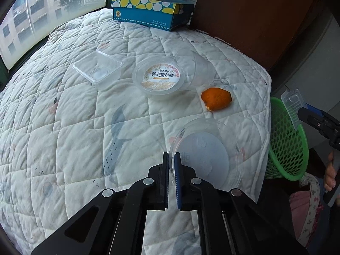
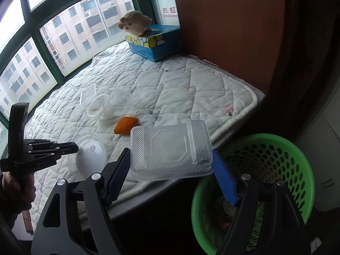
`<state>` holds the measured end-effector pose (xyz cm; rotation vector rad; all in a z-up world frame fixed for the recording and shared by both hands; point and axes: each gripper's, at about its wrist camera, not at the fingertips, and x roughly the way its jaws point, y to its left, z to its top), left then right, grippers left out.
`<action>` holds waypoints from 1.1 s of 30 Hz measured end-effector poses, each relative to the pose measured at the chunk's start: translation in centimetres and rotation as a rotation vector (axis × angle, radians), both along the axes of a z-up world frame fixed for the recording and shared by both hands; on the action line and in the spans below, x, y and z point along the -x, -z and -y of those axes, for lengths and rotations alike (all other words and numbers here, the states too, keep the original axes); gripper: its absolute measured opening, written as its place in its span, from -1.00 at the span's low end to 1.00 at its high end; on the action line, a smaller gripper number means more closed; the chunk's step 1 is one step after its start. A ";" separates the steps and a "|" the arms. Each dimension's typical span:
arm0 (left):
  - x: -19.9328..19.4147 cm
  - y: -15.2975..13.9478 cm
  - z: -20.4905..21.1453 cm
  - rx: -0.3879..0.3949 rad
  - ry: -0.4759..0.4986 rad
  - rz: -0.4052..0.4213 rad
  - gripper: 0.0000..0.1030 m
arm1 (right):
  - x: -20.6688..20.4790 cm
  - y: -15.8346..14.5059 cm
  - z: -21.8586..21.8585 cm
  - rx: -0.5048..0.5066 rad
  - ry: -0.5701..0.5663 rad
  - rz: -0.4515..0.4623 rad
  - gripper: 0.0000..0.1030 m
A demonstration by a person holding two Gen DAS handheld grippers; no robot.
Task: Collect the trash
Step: 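Carry both items over the green basket and open both tools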
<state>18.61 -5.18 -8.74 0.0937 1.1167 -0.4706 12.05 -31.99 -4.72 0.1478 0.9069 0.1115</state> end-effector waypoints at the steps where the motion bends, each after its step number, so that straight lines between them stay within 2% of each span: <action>1: 0.2 -0.3 0.1 0.008 0.005 0.002 -0.90 | 0.3 0.0 0.5 -0.001 0.010 0.000 0.46; 11: 1.9 -3.4 2.9 0.056 0.066 0.036 -0.90 | 3.4 0.7 5.3 0.017 0.128 -0.022 0.46; 19: 2.5 -5.2 7.1 0.088 0.131 0.049 -0.90 | 5.4 1.7 9.2 0.022 0.221 -0.046 0.49; 26: 3.1 -5.8 12.3 0.097 0.204 0.048 -0.90 | 7.5 1.9 12.6 0.007 0.299 -0.044 0.53; 33: 3.7 -4.7 17.9 0.075 0.275 0.024 -0.90 | 9.9 1.1 15.2 -0.002 0.336 -0.016 0.54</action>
